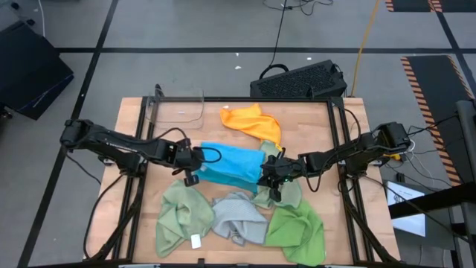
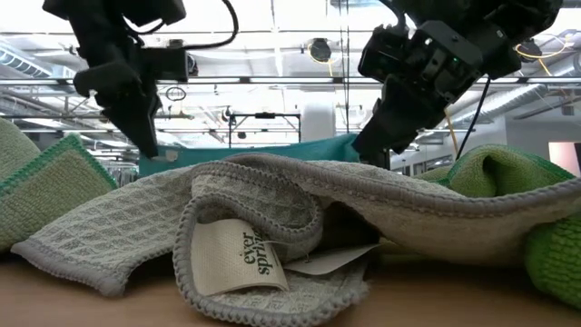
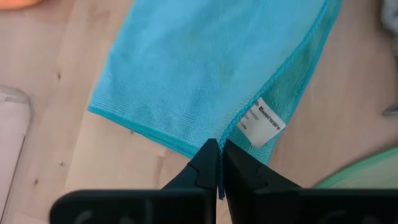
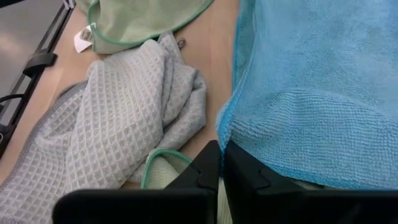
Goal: Fold microfiber towels
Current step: Fold the blue microfiber cloth
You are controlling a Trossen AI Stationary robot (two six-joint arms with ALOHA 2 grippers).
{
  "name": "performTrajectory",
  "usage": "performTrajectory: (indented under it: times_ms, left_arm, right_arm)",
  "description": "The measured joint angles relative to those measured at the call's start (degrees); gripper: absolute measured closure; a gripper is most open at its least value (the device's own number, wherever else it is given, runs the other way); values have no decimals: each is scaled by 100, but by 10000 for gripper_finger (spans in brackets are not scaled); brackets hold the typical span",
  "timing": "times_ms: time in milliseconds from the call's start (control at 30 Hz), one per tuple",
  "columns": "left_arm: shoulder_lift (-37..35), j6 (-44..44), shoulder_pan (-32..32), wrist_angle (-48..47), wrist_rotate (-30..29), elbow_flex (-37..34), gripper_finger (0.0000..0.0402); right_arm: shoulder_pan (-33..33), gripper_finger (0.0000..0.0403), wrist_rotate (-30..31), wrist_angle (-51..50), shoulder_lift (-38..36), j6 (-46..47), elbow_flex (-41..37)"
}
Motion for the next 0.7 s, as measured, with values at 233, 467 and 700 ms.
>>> performTrajectory:
  times_ms: [233,467,700]
  left_arm:
    - [336,153,0,-38,94,0,370]
    - [229,177,0,-333,599,2,297]
    - [130,277,165,-445,504,49,230]
  right_arm:
    - [-1,313,-80,-38,2,-20,0]
    - [-1,252,-685,-132,-33,-354,0]
    - [-171,254,-713,-447,-110,-1243,0]
